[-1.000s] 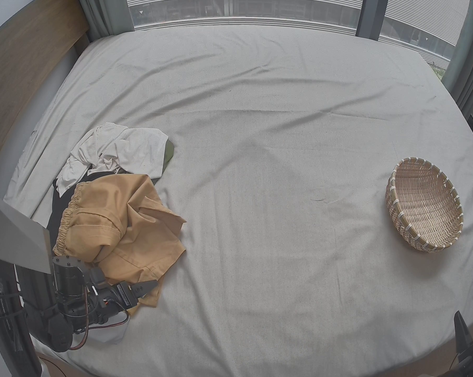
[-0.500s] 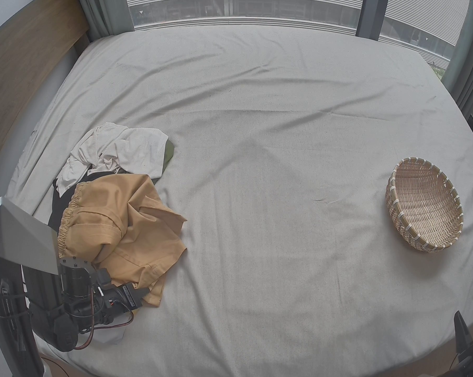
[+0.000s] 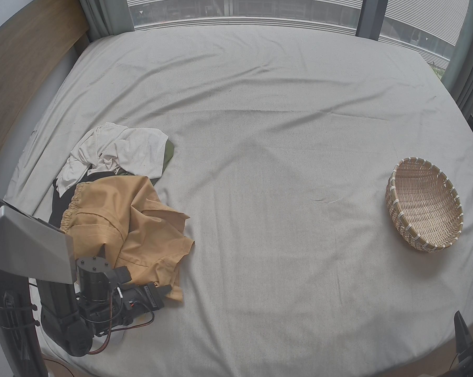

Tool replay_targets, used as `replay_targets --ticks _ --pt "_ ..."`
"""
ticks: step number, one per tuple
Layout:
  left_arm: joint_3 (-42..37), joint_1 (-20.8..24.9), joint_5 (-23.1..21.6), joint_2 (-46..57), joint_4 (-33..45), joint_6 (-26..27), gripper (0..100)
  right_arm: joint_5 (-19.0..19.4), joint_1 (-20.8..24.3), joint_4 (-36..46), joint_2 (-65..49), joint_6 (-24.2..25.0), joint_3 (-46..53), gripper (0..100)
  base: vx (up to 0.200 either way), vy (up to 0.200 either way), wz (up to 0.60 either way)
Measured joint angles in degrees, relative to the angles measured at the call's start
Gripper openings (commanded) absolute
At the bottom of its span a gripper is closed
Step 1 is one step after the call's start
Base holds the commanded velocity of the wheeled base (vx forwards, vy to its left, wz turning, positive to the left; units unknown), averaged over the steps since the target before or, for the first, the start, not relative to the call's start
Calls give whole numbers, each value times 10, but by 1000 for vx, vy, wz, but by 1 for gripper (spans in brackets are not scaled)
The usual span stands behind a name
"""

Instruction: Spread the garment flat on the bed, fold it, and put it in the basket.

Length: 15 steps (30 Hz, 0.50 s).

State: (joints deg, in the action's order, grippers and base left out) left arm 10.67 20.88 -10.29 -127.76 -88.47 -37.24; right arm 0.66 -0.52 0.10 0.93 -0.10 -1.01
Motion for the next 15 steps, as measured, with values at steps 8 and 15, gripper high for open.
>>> replay_targets --ticks 8,15 --pt "37 70 36 1 0 -14 0 0 0 0 0 0 0 100 0 0 0" --pt "46 107 50 0 0 -15 0 -1 0 0 0 1 0 100 0 0 0"
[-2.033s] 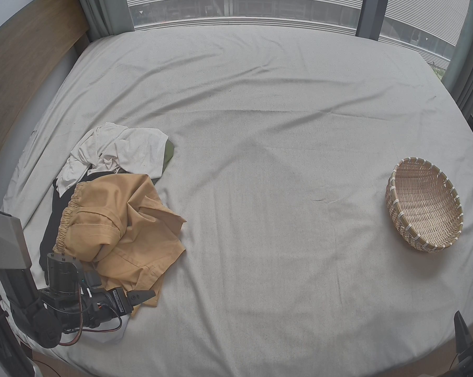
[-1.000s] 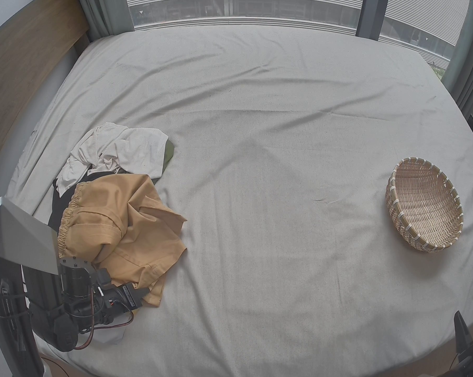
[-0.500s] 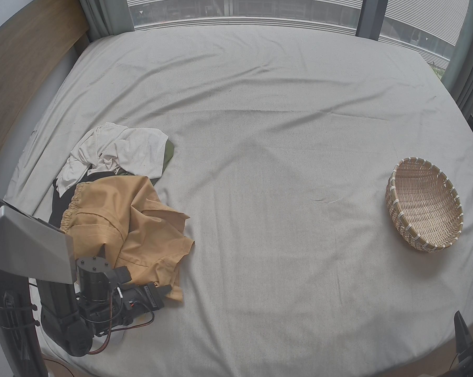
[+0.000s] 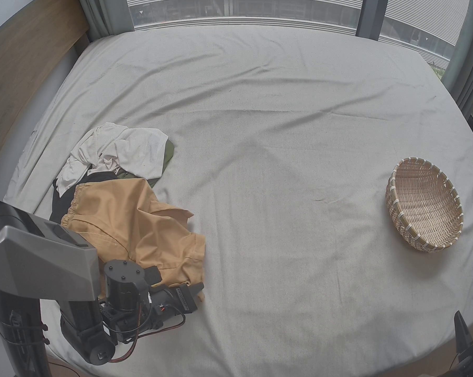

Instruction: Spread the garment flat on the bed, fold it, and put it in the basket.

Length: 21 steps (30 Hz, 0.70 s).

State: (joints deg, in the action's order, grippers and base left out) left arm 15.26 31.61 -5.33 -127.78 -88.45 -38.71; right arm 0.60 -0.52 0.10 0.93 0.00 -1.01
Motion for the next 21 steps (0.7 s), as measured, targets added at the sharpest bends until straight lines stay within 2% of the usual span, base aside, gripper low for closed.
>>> replay_targets --ticks 9,21 --pt "37 38 22 -1 10 -11 0 0 0 0 0 0 0 100 0 0 0" --pt "123 110 25 0 61 -15 0 0 0 0 0 0 0 100 0 0 0"
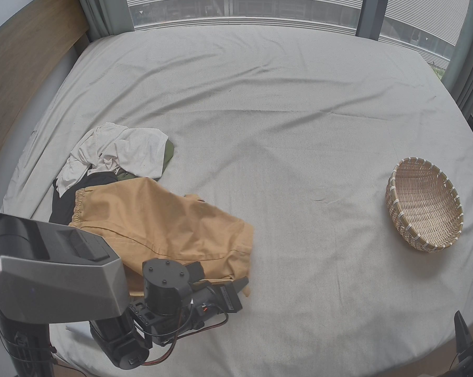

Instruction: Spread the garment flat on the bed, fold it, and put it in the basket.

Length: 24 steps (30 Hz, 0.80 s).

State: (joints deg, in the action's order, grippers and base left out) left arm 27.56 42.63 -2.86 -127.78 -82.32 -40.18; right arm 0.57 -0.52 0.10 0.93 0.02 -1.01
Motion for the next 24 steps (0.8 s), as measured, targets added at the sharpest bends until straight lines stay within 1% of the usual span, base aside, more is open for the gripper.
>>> replay_targets --ticks 12,24 --pt "100 60 3 2 91 0 0 0 0 0 0 0 0 100 0 0 0" --pt "193 98 1 -7 136 0 0 0 0 0 0 0 0 100 0 0 0"
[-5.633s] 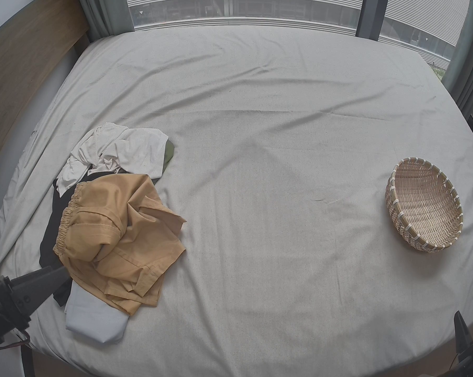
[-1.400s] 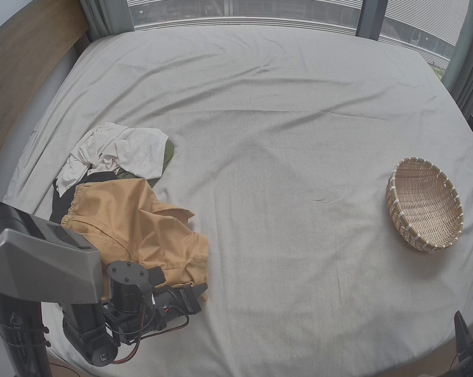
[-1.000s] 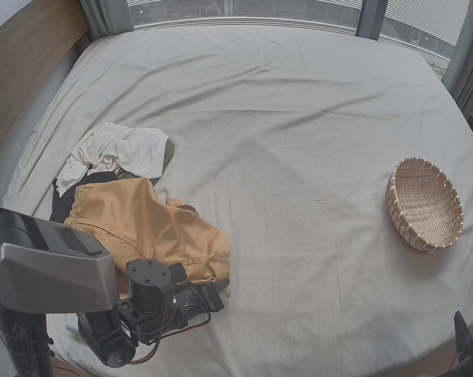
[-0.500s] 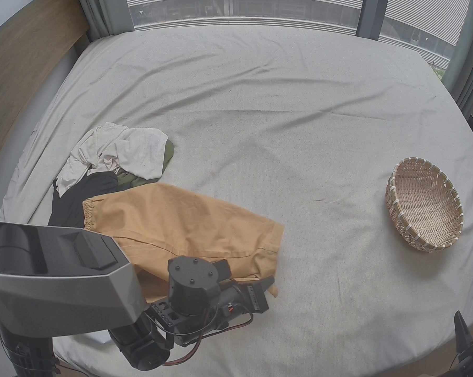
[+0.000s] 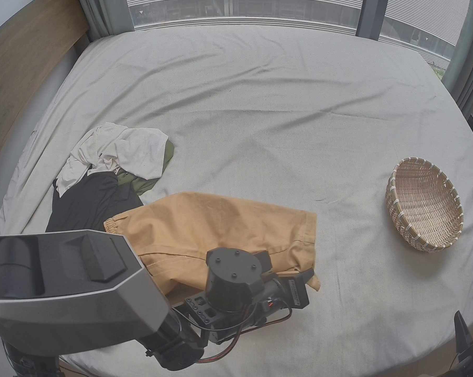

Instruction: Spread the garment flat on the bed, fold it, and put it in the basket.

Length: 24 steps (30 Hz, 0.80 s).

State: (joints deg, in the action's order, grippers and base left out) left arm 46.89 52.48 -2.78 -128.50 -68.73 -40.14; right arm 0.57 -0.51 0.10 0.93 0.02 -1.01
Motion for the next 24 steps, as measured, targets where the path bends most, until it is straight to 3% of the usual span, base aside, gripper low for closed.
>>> replay_targets --ticks 24 --pt "113 56 -2 -69 10 -1 0 0 0 0 0 1 0 100 0 0 0"
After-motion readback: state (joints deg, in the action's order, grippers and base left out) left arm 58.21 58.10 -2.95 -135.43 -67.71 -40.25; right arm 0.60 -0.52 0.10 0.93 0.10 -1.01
